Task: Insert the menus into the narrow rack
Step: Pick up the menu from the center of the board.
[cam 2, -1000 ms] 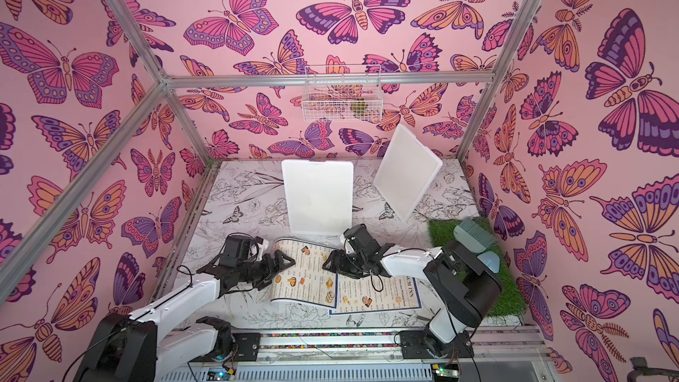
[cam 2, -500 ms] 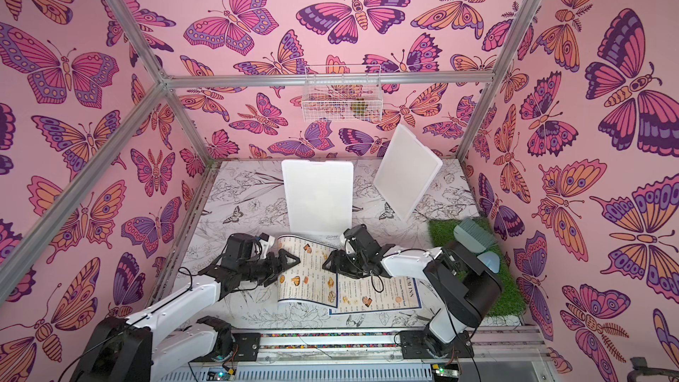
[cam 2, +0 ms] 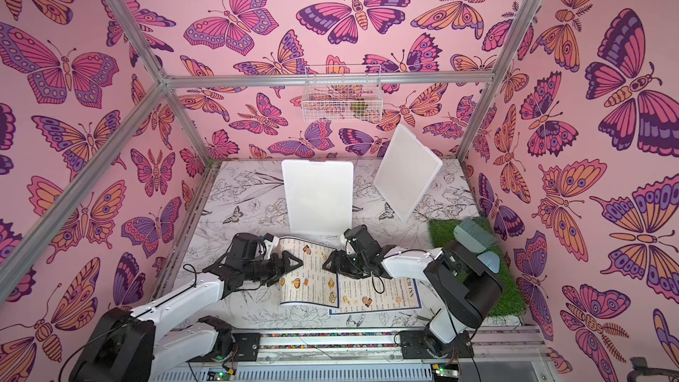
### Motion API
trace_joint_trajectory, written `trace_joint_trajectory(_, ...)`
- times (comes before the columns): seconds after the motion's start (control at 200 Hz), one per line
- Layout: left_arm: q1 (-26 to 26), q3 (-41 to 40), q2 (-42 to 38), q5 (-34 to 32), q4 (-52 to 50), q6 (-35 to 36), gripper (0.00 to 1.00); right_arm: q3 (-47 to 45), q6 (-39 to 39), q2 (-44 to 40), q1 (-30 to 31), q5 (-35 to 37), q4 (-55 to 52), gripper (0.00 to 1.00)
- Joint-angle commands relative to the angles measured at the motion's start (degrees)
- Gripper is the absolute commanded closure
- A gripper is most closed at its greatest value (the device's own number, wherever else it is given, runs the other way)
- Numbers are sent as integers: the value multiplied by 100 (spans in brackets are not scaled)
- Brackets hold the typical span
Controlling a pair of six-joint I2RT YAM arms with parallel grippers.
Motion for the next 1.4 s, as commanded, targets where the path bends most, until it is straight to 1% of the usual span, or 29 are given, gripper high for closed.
trace_joint_trajectory(0.0,-138,147,186,-159,100,153,11,-220,4,96,51,177,-497,26)
trace_joint_trajectory(0.14,-214,169,180,-263,162,149,16,-247,5,45,56,214,-513,26)
trace_joint_trajectory(0.25,-223,210,83,-272,174,209,26,-256,-28,-69,48,249,-531,26)
trace_joint_trajectory(0.31,-223,232,28,-280,170,270,29,-286,-65,-90,49,292,-536,25)
trace_joint_trajectory(0.325,-226,234,13,-283,176,284,29,-288,-81,-266,53,301,-535,25)
trace_joint_trajectory(0.391,-238,249,-49,-270,169,369,33,-307,-165,-469,49,383,-585,23)
trace_joint_trajectory(0.446,-254,266,-112,-267,176,462,34,-317,-296,-720,49,493,-706,21)
trace_joint_trajectory(0.601,-342,409,-241,-402,200,798,37,-136,-938,-1725,-11,1203,-1647,14)
trace_joint_trajectory(0.721,-457,605,-216,-520,263,1137,39,15,-1403,-2573,-269,1788,-2294,12)
trace_joint_trajectory(0.786,-506,782,-131,-505,266,1405,40,-5,-1631,-3019,-457,1958,-2303,10)
trace_joint_trajectory(0.816,-528,871,-87,-510,266,1520,40,-20,-1683,-3241,-487,2267,-2285,8)
trace_joint_trajectory(0.841,-542,939,-46,-519,266,1612,40,-58,-1749,-3395,-488,2531,-2248,6)
trace_joint_trajectory(0.866,-571,1009,-6,-548,263,1705,40,-75,-1829,-3519,-493,2720,-2222,0)
trace_joint_trajectory(0.891,-608,1069,37,-582,266,1805,39,-75,-1881,-3618,-519,2884,-2269,0)
trace_joint_trajectory(0.921,-654,1164,94,-626,266,1910,38,-122,-1895,-3719,-516,3091,-2238,4)
trace_joint_trajectory(0.956,-714,1272,167,-684,257,2049,37,-207,-1957,-3853,-533,3279,-2096,4)
trace_joint_trajectory(0.976,-740,1332,210,-704,257,2136,36,-217,-2117,-3926,-570,3215,-2064,2)
trace_joint_trajectory(1.036,-814,1517,359,-734,249,2376,35,-109,-2763,-4080,-697,2582,-2110,1)
trace_joint_trajectory(1.082,-854,1644,469,-719,248,2552,34,64,-2945,-4106,-736,2457,-2355,3)
trace_joint_trajectory(1.192,-952,1874,646,-696,218,3008,32,403,-3560,-4038,-1010,1600,-2617,8)
trace_joint_trajectory(1.257,-992,1984,701,-738,148,3239,31,490,-3846,-3922,-1323,455,-2447,12)
trace_joint_trajectory(1.327,-1022,2089,704,-750,71,3478,31,655,-4057,-3659,-1632,-534,-2312,13)
trace_joint_trajectory(1.347,-1029,2105,706,-780,43,3524,31,701,-4143,-3567,-1694,-890,-2249,11)
trace_joint_trajectory(1.367,-1032,2129,704,-804,12,3572,31,754,-4247,-3469,-1735,-1126,-2214,7)
trace_joint_trajectory(1.397,-1039,2154,705,-848,-31,3636,31,857,-4412,-3301,-1742,-1504,-2209,5)
